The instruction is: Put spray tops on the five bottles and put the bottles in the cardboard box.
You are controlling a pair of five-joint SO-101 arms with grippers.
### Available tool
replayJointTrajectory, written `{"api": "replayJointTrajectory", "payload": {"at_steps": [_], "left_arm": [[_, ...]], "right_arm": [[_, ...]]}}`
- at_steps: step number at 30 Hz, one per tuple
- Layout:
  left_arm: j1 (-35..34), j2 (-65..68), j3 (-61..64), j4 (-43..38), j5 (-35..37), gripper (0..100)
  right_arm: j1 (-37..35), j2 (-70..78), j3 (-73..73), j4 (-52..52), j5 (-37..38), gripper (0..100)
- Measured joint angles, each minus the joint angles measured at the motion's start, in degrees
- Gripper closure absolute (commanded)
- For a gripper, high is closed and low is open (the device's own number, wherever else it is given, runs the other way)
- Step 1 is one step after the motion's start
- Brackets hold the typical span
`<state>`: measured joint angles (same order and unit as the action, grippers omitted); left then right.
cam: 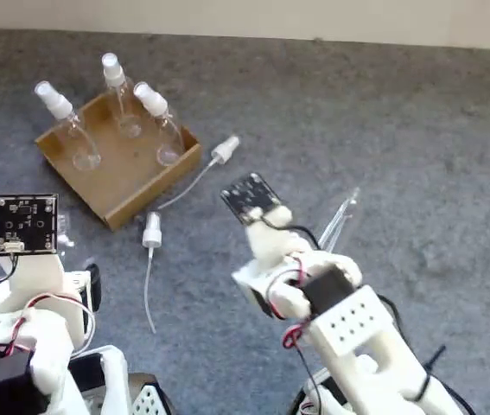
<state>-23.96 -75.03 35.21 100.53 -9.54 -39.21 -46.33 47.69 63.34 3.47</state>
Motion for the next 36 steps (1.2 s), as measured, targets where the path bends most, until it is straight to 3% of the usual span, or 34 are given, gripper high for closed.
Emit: {"api": "replayJointTrajectory", "payload": {"at_steps": [6,20,36], "left_arm": [[-1.05,-2.46,5.01,-0.09,-0.09,97],[-10.2,-12.84,15.56,-3.96,-0.09,98],[-11.78,-23.12,20.22,-7.74,-0.09,98]], "right_arm": [[-0.53,10.29,-3.34,-9.05,-6.59,81.8],[-6.15,36.66,-23.47,-10.55,-29.01,81.3],[-11.6,58.64,-42.37,-10.55,-38.33,81.3]]}}
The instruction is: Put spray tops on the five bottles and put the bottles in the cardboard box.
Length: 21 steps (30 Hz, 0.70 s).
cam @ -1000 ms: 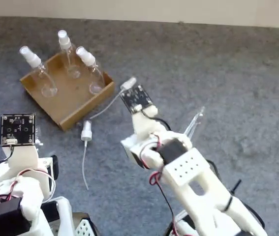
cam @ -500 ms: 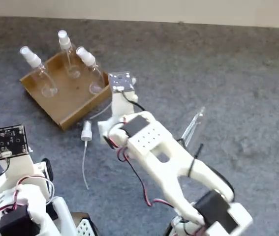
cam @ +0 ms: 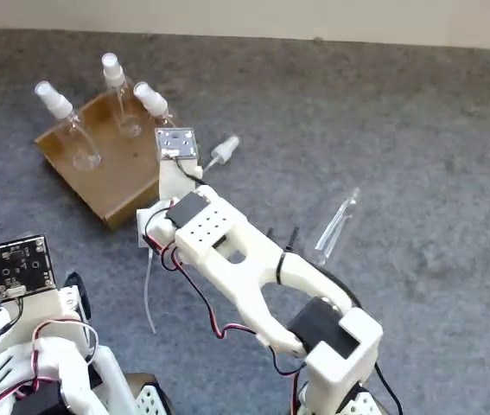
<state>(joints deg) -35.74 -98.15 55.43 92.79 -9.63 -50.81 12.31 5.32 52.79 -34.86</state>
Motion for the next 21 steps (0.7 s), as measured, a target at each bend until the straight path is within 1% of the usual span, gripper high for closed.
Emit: {"api": "replayJointTrajectory", "payload": {"at_steps": [8,12,17,21], "left_arm": [[-4.04,-0.09,0.0,0.0,0.0,98],[-4.22,-0.18,0.18,0.0,0.0,98],[-4.22,-0.18,2.9,0.0,0.0,98],[-4.22,-0.18,2.99,0.0,0.0,98]], "right_arm": [[-0.09,10.81,-9.14,-0.09,-0.18,81.4],[-0.18,15.47,-14.42,-0.09,-0.18,81.4],[-0.26,16.7,-17.49,-0.09,-0.18,81.4],[-2.37,16.79,-17.67,-0.09,-0.18,81.4]]}}
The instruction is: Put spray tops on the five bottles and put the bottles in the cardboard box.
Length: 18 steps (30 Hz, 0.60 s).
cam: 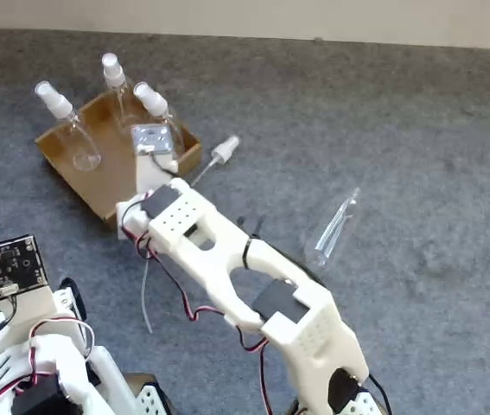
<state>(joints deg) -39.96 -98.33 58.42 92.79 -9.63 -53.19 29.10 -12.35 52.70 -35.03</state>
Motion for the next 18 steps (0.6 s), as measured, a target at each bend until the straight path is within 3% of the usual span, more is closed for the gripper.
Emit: {"api": "replayJointTrajectory", "payload": {"at_steps": [18], "left_arm": [[0.0,0.0,0.09,0.0,-0.09,97]], "right_arm": [[-2.64,7.12,-2.29,0.0,0.0,83.4]]}}
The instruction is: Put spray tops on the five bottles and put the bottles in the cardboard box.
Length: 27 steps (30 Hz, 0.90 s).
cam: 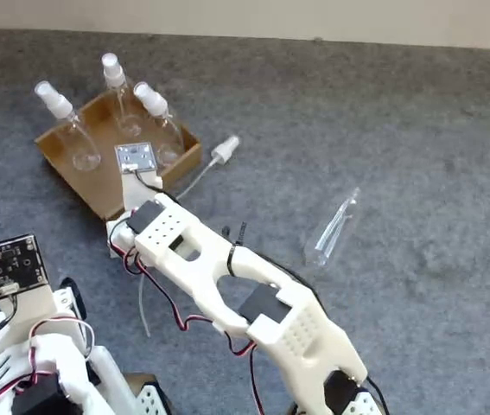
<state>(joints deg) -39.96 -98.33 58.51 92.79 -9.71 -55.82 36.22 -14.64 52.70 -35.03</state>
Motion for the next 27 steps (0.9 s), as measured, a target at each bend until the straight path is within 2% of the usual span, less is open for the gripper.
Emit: {"api": "replayJointTrajectory", "payload": {"at_steps": [6,17,21,27], "left_arm": [[0.0,0.0,0.0,0.0,0.0,97],[0.0,0.0,0.0,0.0,0.0,97],[0.97,0.0,0.0,-0.35,0.0,98],[8.09,0.0,0.0,-3.08,0.0,98]], "right_arm": [[0.88,0.26,0.0,0.18,0.0,99.8],[5.01,-0.09,-0.44,6.15,0.88,99.4],[7.12,-3.43,0.18,11.34,12.04,99.4],[10.55,-9.05,0.18,18.29,30.42,99.4]]}}
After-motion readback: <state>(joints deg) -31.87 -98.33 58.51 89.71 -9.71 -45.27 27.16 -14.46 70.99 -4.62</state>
